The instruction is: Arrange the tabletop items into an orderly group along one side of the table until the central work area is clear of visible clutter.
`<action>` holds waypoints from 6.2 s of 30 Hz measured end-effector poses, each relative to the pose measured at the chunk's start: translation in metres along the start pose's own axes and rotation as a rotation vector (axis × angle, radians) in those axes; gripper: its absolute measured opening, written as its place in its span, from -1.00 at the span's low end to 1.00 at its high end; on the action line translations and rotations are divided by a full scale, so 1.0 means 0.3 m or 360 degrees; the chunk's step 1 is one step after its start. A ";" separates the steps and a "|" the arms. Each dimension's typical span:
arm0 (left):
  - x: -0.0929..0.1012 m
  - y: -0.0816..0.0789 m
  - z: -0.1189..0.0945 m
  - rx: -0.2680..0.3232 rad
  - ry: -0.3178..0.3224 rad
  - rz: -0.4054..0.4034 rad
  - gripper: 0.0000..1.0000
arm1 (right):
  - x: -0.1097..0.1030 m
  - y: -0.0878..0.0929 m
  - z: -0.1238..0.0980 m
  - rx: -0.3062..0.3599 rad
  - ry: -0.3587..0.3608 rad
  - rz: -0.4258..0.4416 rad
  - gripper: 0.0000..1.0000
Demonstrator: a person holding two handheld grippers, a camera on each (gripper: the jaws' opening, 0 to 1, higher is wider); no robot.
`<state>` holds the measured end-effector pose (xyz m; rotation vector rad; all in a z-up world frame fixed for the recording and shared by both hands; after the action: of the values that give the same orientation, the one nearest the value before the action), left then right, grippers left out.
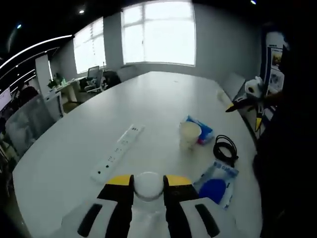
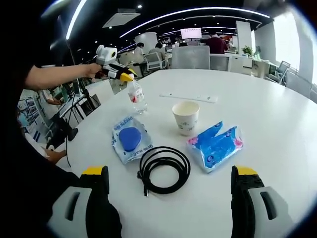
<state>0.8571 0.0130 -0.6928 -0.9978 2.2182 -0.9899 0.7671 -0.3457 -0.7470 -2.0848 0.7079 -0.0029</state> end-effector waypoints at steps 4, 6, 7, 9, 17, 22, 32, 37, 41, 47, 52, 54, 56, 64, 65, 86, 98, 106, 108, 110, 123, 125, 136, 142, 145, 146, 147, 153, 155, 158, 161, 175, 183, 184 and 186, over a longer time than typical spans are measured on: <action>-0.021 0.010 0.003 -0.0009 -0.0015 -0.0011 -0.57 | -0.002 0.004 0.002 -0.0005 -0.0014 -0.0001 0.99; -0.024 0.013 0.003 -0.0009 -0.0019 0.0000 -0.57 | 0.001 0.004 0.003 -0.0010 -0.0014 -0.0006 0.99; -0.021 0.012 0.003 -0.0010 -0.0020 -0.0006 -0.57 | 0.002 0.001 0.002 -0.0004 -0.0016 -0.0002 0.99; -0.021 0.015 0.003 -0.0026 -0.0031 -0.0065 -0.57 | 0.003 0.000 0.003 -0.0003 -0.0018 -0.0004 0.99; -0.055 0.035 0.007 -0.0049 -0.0075 -0.0059 -0.57 | 0.001 0.005 0.007 -0.0008 -0.0029 -0.0008 0.99; -0.067 0.043 0.006 -0.0048 -0.0092 -0.0083 -0.57 | -0.003 0.007 0.011 -0.0002 -0.0035 -0.0008 0.99; 0.016 0.022 0.005 -0.0010 -0.0127 -0.0199 -0.25 | -0.004 -0.006 0.003 0.0023 -0.0033 -0.0014 0.99; 0.020 0.016 -0.022 0.0043 -0.0172 -0.0289 0.00 | -0.011 -0.024 -0.001 0.0051 -0.0036 -0.0039 0.99; 0.008 0.027 -0.045 0.0052 -0.0220 -0.0368 0.33 | -0.014 -0.053 -0.003 0.0071 -0.0042 -0.0076 0.99; 0.009 0.034 -0.096 0.0111 -0.0293 -0.0401 0.44 | -0.002 -0.100 -0.009 0.0125 -0.0029 -0.0098 0.99; 0.046 0.043 -0.148 0.0140 -0.0341 -0.0431 0.55 | 0.015 -0.143 -0.008 0.0180 -0.0008 -0.0112 0.98; 0.060 0.043 -0.164 0.0161 -0.0357 -0.0452 0.59 | 0.023 -0.157 -0.007 0.0187 0.0001 -0.0121 0.96; 0.078 0.044 -0.184 0.0181 -0.0377 -0.0482 0.64 | 0.033 -0.180 -0.008 0.0213 0.0009 -0.0134 0.94; 0.173 0.059 -0.261 0.0215 -0.0468 -0.0522 0.83 | 0.055 -0.256 0.016 0.0292 -0.0009 -0.0141 0.85; 0.182 0.060 -0.266 0.0218 -0.0472 -0.0537 0.85 | 0.059 -0.269 0.020 0.0314 -0.0018 -0.0125 0.84; 0.319 0.040 -0.359 0.0279 -0.0561 -0.0576 0.99 | 0.170 -0.384 0.175 0.0336 0.0092 -0.0187 0.31; 0.365 0.034 -0.356 0.0309 -0.0612 -0.0582 0.99 | 0.269 -0.367 0.292 0.0284 0.0150 -0.0044 -0.13; 0.415 0.042 -0.329 0.0335 -0.0603 -0.0610 0.99 | 0.262 -0.378 0.337 0.0255 0.0183 -0.0013 -0.35; 0.432 0.039 -0.326 0.0357 -0.0596 -0.0609 0.99 | 0.268 -0.371 0.351 0.0242 0.0194 0.0032 -0.39; 0.446 0.035 -0.324 0.0356 -0.0588 -0.0606 0.98 | 0.279 -0.359 0.370 0.0227 0.0200 0.0042 -0.44; 0.486 0.023 -0.361 0.0461 -0.0624 -0.0598 0.93 | 0.302 -0.339 0.436 0.0151 0.0237 0.0111 -0.62; 0.482 0.029 -0.363 0.0451 -0.0629 -0.0583 0.93 | 0.306 -0.330 0.439 0.0129 0.0250 0.0121 -0.64; 0.489 0.074 -0.370 0.0390 -0.0633 -0.0580 0.93 | 0.325 -0.300 0.456 0.0043 0.0283 0.0073 -0.87; 0.484 0.108 -0.371 0.0379 -0.0640 -0.0615 0.92 | 0.330 -0.298 0.467 0.0037 0.0285 0.0056 -0.98; 0.488 0.114 -0.383 0.0373 -0.0649 -0.0619 0.91 | 0.330 -0.296 0.465 0.0026 0.0291 0.0038 -1.00; 0.487 0.116 -0.385 0.0374 -0.0650 -0.0624 0.91 | 0.331 -0.296 0.465 0.0024 0.0295 0.0034 -1.00; 0.488 0.117 -0.388 0.0374 -0.0650 -0.0629 0.91 | 0.332 -0.296 0.464 0.0026 0.0295 0.0038 -1.00; 0.488 0.122 -0.391 0.0364 -0.0641 -0.0613 0.91 | 0.330 -0.297 0.461 0.0027 0.0288 0.0050 -1.00; 0.487 0.119 -0.390 0.0362 -0.0632 -0.0601 0.93 | 0.328 -0.304 0.459 0.0041 0.0277 0.0057 -1.00; 0.487 0.120 -0.389 0.0351 -0.0624 -0.0587 0.95 | 0.323 -0.319 0.450 0.0057 0.0275 0.0063 -1.00; 0.486 0.117 -0.384 0.0355 -0.0620 -0.0576 0.97 | 0.328 -0.335 0.444 0.0089 0.0272 0.0094 -1.00; 0.481 0.105 -0.376 0.0352 -0.0604 -0.0568 0.99 | 0.286 -0.441 0.457 0.0193 0.0214 0.0122 -1.00; 0.464 0.098 -0.384 0.0364 -0.0619 -0.0564 0.99 | 0.238 -0.505 0.512 0.0200 0.0142 0.0120 -1.00; 0.461 0.099 -0.384 0.0360 -0.0621 -0.0562 0.99 | 0.232 -0.509 0.515 0.0199 0.0134 0.0127 -1.00; 0.455 0.101 -0.387 0.0357 -0.0626 -0.0553 0.99 | 0.216 -0.517 0.528 0.0194 0.0123 0.0128 -1.00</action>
<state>0.6832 -0.0329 -0.6668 -1.3655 1.6101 -1.0527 0.9375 -0.1901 -0.7383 -1.9475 0.8179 -0.0804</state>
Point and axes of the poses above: the point that each gripper's makers call its tool centre point, and the gripper's own axes: z roughly forward along the fingers, x roughly to its right, y roughly out of its underside, the point moved 3 cm from there along -z, roughly backward along the fingers, and after that the axes turned 9 degrees about -y, right-handed, at the moved point
